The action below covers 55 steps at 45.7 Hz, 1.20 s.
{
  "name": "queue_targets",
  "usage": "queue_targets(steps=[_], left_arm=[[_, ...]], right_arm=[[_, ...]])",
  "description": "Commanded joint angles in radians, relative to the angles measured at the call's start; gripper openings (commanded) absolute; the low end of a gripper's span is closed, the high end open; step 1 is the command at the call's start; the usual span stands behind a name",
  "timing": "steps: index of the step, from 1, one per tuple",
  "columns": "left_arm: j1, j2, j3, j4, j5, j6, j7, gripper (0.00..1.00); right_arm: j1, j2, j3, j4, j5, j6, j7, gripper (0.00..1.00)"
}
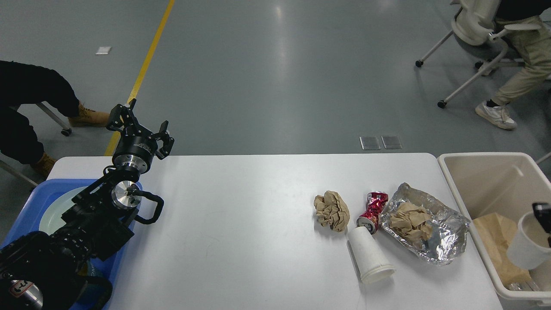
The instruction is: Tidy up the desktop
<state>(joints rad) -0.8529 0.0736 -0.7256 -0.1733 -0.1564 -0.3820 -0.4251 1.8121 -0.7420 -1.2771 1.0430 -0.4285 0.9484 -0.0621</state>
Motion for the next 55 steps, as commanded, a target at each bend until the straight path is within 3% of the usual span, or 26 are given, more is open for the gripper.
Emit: queue_targets(steps=[1, 13, 20, 27, 40, 55], left_arm=[[0.000, 0.000, 0.000, 0.000, 0.000, 0.000, 0.000, 0.96], [0.000, 0.000, 0.000, 0.000, 0.000, 0.000, 0.000, 0.96], [0.000, 0.000, 0.000, 0.000, 0.000, 0.000, 0.000, 0.96], [0.000, 0.000, 0.000, 0.000, 0.000, 0.000, 0.000, 0.96], [0.000, 0.000, 0.000, 0.000, 0.000, 0.000, 0.000, 0.96], [0.000, 0.000, 0.000, 0.000, 0.000, 0.000, 0.000, 0.96]], right_arm=[[0.165, 0.030, -0.034, -0.001, -0.006, 0.012, -0.024, 0.00], [0.386, 0.173, -0.034, -0.006, 0.002, 0.012, -0.035, 0.00], [0.435, 0.279, -0.027, -0.008, 0.013, 0.012, -0.033, 0.00], [0.447, 0.300, -0.021, -0.017, 0.014, 0.012, -0.033, 0.00], [0.386, 0.231, -0.041, -0.112, -0.009, 0.012, -0.041, 0.00], [0.041, 0.167, -0.059, -0.386, -0.059, 0.012, -0.076, 0.00]])
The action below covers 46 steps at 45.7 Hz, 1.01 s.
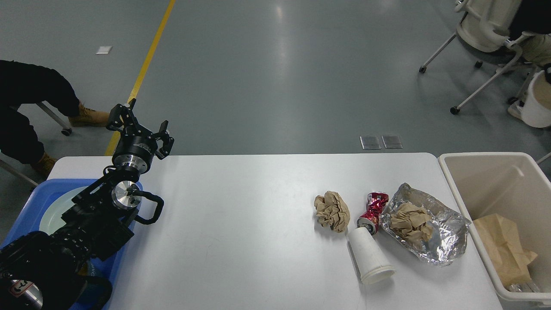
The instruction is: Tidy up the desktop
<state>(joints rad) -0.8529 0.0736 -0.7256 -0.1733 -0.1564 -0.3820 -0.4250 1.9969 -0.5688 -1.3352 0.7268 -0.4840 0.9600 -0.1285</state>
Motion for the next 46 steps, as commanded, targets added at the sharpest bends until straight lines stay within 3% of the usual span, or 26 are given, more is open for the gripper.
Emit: queue_targets(steps=[1, 4, 10, 17, 23, 36, 46], left_arm=[[0.000, 0.000, 0.000, 0.000, 0.000, 0.000, 0.000, 0.96], [0.000, 0.000, 0.000, 0.000, 0.000, 0.000, 0.000, 0.96], [0.000, 0.000, 0.000, 0.000, 0.000, 0.000, 0.000, 0.96], [0.000, 0.000, 0.000, 0.000, 0.000, 0.000, 0.000, 0.96], [0.000, 0.000, 0.000, 0.000, 0.000, 0.000, 0.000, 0.96], [0.000, 0.000, 0.000, 0.000, 0.000, 0.000, 0.000, 0.96], [0.000, 0.000, 0.000, 0.000, 0.000, 0.000, 0.000, 0.96]], right_arm=[[-0.174, -0.006, -0.001, -0.082, -0.004, 0.000, -0.010, 0.00], [-0.268, -0.003, 0.001, -0.109, -0.002, -0.021, -0.010, 0.00], [-0.440, -0.002, 0.010, -0.113, -0.002, -0.196, -0.014, 0.00], [-0.654, 0.003, 0.016, -0.115, -0.002, -0.434, -0.083, 0.00], [-0.805, 0.020, 0.044, -0.138, -0.002, -0.564, -0.094, 0.00], [-1.061, 0.089, 0.152, -0.216, -0.005, -0.665, -0.097, 0.00], [-1.118, 0.152, 0.186, -0.274, -0.005, -0.675, -0.103, 0.00]])
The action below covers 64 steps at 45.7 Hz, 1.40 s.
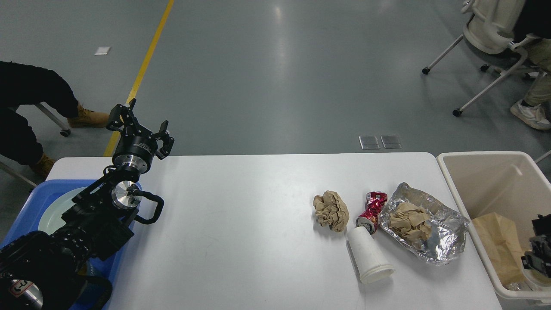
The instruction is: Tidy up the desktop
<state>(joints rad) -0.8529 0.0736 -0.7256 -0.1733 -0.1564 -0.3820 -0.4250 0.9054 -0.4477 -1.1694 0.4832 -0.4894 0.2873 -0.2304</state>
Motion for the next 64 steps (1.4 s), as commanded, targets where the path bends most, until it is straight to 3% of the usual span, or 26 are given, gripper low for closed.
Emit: queue_targets(steps=[1, 19, 20, 27, 34, 41, 49, 57, 64], left_arm=[[0.000, 0.000, 0.000, 0.000, 0.000, 0.000, 0.000, 0.96], [0.000, 0.000, 0.000, 0.000, 0.000, 0.000, 0.000, 0.96], [0.000, 0.000, 0.000, 0.000, 0.000, 0.000, 0.000, 0.96], [0.000, 0.000, 0.000, 0.000, 0.000, 0.000, 0.000, 0.96], [0.000, 0.000, 0.000, 0.000, 0.000, 0.000, 0.000, 0.96], [0.000, 0.000, 0.000, 0.000, 0.000, 0.000, 0.000, 0.96], [0.000, 0.000, 0.000, 0.000, 0.000, 0.000, 0.000, 0.96], [0.000, 0.000, 0.000, 0.000, 0.000, 0.000, 0.000, 0.96], [0.000, 0.000, 0.000, 0.000, 0.000, 0.000, 0.000, 0.96]], right_arm=[[-0.029, 0.035, 0.027, -0.035, 0.002, -0.002, -0.001, 0.00], [-0.069, 0.070, 0.063, -0.048, 0.003, -0.022, 0.000, 0.00], [-0.069, 0.070, 0.071, -0.048, 0.003, -0.031, 0.000, 0.02], [-0.097, 0.066, 0.117, -0.049, 0.006, -0.085, 0.000, 0.47], [-0.103, 0.060, 0.122, -0.054, 0.009, -0.088, 0.000, 0.63], [-0.092, 0.057, 0.126, -0.052, 0.012, -0.088, 0.000, 0.69], [-0.011, -0.005, 0.151, -0.035, 0.020, -0.073, 0.000, 0.97], [0.251, -0.149, 0.099, 0.130, 0.020, 0.010, 0.002, 1.00], [0.588, -0.183, -0.053, 0.288, 0.022, 0.216, 0.005, 1.00]])
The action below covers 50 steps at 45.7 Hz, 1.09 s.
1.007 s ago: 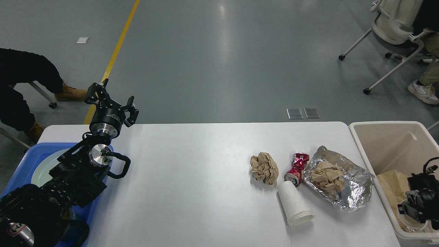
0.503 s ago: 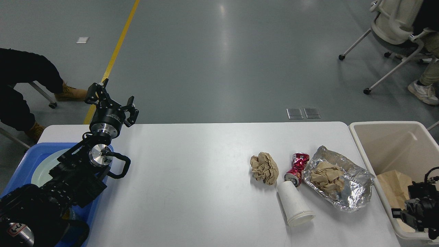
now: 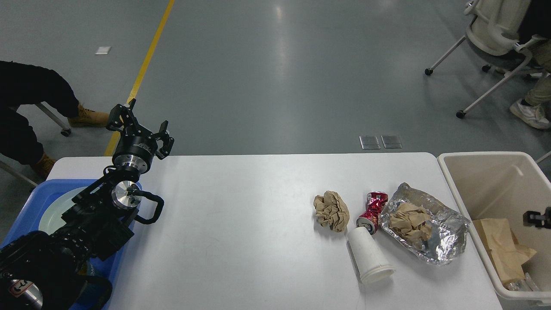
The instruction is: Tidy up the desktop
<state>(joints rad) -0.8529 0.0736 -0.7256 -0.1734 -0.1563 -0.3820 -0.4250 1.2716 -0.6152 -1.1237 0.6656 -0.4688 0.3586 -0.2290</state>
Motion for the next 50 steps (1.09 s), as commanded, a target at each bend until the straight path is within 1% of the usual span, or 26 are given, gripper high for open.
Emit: queue_targets(steps=[1, 6, 12, 19, 28, 31, 40, 50], left_arm=[[0.000, 0.000, 0.000, 0.000, 0.000, 0.000, -0.001, 0.96], [0.000, 0.000, 0.000, 0.000, 0.000, 0.000, 0.000, 0.96], [0.000, 0.000, 0.000, 0.000, 0.000, 0.000, -0.001, 0.96], [0.000, 0.000, 0.000, 0.000, 0.000, 0.000, 0.000, 0.96], [0.000, 0.000, 0.000, 0.000, 0.000, 0.000, 0.000, 0.96], [0.000, 0.000, 0.000, 0.000, 0.000, 0.000, 0.000, 0.96], [0.000, 0.000, 0.000, 0.000, 0.000, 0.000, -0.001, 0.96], [0.000, 0.000, 0.000, 0.000, 0.000, 0.000, 0.000, 0.96]], right_arm=[[0.263, -0.011, -0.114, 0.123, 0.001, 0.176, 0.003, 1.00], [0.448, 0.023, -0.157, 0.196, 0.001, 0.364, 0.003, 1.00], [0.610, 0.119, -0.160, 0.233, 0.002, 0.594, 0.008, 1.00], [0.779, 0.253, -0.160, 0.268, 0.045, 0.601, 0.010, 1.00], [0.977, 0.351, -0.120, 0.347, 0.173, 0.601, 0.010, 1.00], [1.005, 0.370, -0.081, 0.353, 0.209, 0.601, 0.011, 1.00], [1.006, 0.377, 0.056, 0.385, 0.214, 0.601, 0.010, 1.00], [1.006, 0.358, 0.036, 0.396, 0.214, 0.601, 0.005, 1.00]])
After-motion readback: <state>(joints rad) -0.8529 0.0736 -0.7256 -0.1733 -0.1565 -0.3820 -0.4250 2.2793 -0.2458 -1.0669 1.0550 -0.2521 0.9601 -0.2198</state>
